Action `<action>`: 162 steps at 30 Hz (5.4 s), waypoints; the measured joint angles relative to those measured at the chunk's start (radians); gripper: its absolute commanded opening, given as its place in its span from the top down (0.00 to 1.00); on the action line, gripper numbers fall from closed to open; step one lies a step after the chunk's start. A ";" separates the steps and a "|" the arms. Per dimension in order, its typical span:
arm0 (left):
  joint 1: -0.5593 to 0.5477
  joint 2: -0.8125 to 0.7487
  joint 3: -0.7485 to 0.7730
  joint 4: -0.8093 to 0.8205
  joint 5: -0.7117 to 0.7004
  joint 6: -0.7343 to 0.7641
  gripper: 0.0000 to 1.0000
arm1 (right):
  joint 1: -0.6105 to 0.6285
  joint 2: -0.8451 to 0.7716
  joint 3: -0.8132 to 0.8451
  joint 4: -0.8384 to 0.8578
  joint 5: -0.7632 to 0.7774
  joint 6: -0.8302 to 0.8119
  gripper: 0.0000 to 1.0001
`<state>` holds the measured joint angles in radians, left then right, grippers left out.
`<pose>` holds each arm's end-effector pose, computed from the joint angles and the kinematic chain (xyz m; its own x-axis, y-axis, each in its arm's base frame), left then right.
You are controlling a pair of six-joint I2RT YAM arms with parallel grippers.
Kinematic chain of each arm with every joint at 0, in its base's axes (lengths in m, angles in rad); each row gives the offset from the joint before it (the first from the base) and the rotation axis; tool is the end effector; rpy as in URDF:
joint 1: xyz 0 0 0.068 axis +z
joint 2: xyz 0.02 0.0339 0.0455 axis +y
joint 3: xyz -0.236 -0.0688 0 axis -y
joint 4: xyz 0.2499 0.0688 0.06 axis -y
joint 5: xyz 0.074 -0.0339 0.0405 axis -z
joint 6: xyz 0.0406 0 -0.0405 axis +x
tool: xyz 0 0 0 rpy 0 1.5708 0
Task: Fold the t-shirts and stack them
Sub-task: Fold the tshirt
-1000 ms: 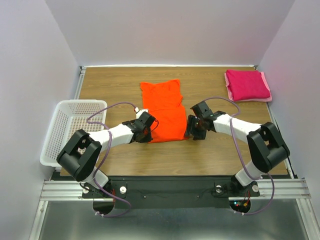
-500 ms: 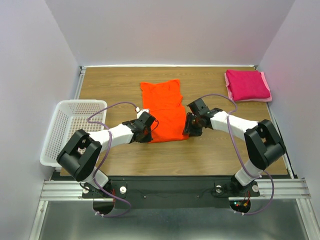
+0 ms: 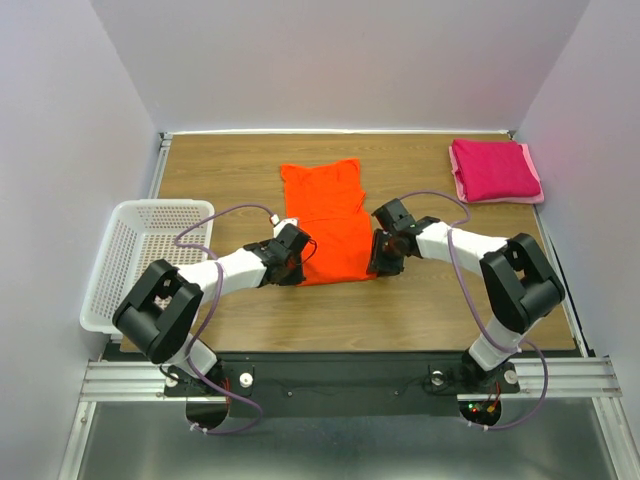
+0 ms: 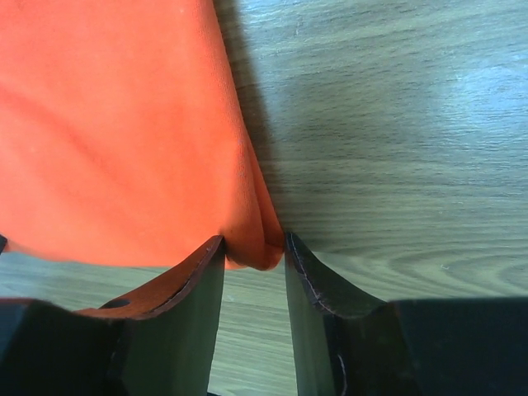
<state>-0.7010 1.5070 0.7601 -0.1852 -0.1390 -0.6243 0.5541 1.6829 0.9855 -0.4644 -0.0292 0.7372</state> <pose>0.2307 -0.1874 0.1316 -0.8343 -0.0534 -0.5487 0.1084 0.9600 -0.2582 0.2732 0.1705 0.1284 -0.9378 0.2099 -0.2764 0.1278 0.9493 0.2872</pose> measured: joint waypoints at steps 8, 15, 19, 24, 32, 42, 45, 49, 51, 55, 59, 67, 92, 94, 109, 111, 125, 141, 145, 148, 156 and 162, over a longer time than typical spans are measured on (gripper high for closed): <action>0.000 -0.009 -0.010 0.009 0.003 0.000 1.00 | 0.017 0.012 0.016 -0.019 0.058 0.000 0.61; 0.000 -0.019 -0.022 0.014 0.009 0.000 1.00 | 0.045 0.040 0.058 -0.062 0.115 -0.002 0.57; 0.000 -0.023 -0.027 0.018 0.010 0.000 1.00 | 0.060 0.052 0.076 -0.083 0.151 -0.004 0.57; 0.000 -0.024 -0.028 0.018 0.012 0.004 1.00 | 0.069 0.064 0.092 -0.105 0.190 -0.007 0.67; 0.000 -0.027 -0.028 0.013 0.025 0.013 1.00 | 0.077 0.076 0.106 -0.112 0.205 -0.019 0.99; -0.011 -0.116 -0.071 -0.071 0.116 0.026 1.00 | 0.083 -0.002 0.029 -0.148 0.155 -0.064 0.99; -0.013 -0.195 -0.079 -0.109 0.159 0.026 1.00 | 0.089 -0.043 -0.012 -0.195 0.117 -0.080 0.99; -0.016 -0.260 -0.079 -0.133 0.222 0.026 1.00 | 0.089 -0.088 -0.025 -0.276 0.084 -0.102 0.99; -0.017 -0.275 -0.079 -0.147 0.236 0.024 1.00 | 0.089 -0.098 0.006 -0.329 0.088 -0.113 0.99; -0.016 -0.289 -0.038 -0.205 0.203 0.020 1.00 | 0.089 -0.097 0.133 -0.419 0.119 -0.139 0.99; 0.014 -0.272 0.080 -0.236 0.129 0.034 1.00 | 0.079 -0.078 0.313 -0.481 0.179 -0.187 0.99; 0.110 -0.145 0.266 -0.200 0.048 0.087 1.00 | 0.002 0.045 0.589 -0.534 0.229 -0.284 0.99; 0.263 0.135 0.544 -0.087 0.014 0.256 1.00 | -0.099 0.425 1.122 -0.568 0.182 -0.406 1.00; 0.277 0.164 0.562 -0.079 0.016 0.263 1.00 | -0.105 0.446 1.138 -0.566 0.171 -0.406 0.99; 0.316 0.340 0.681 -0.035 0.059 0.331 1.00 | -0.166 0.564 1.202 -0.533 0.093 -0.394 0.99; 0.317 0.355 0.695 -0.028 0.059 0.338 1.00 | -0.172 0.568 1.202 -0.523 0.089 -0.393 0.99; 0.325 0.416 0.703 0.039 0.057 0.354 0.97 | -0.199 0.649 1.216 -0.468 0.057 -0.362 0.99; 0.330 0.455 0.703 0.138 0.038 0.383 0.53 | -0.214 0.702 1.256 -0.438 0.063 -0.309 0.75; 0.350 0.454 0.703 0.144 0.001 0.405 0.32 | -0.233 0.700 1.256 -0.441 0.121 -0.308 0.57; 0.365 0.445 0.689 0.151 -0.014 0.413 0.23 | -0.248 0.682 1.237 -0.435 0.142 -0.309 0.45; 0.369 0.285 0.597 0.166 0.001 0.418 0.26 | -0.265 0.437 0.985 -0.325 0.110 -0.410 0.46; 0.337 0.211 0.570 0.203 0.048 0.418 0.38 | -0.265 0.343 0.930 -0.222 -0.081 -0.501 0.56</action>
<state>-0.3641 1.7184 1.3300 0.0174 -0.0910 -0.2058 0.2893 2.0262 1.9160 -0.6861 -0.1104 0.2359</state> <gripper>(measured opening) 0.675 0.465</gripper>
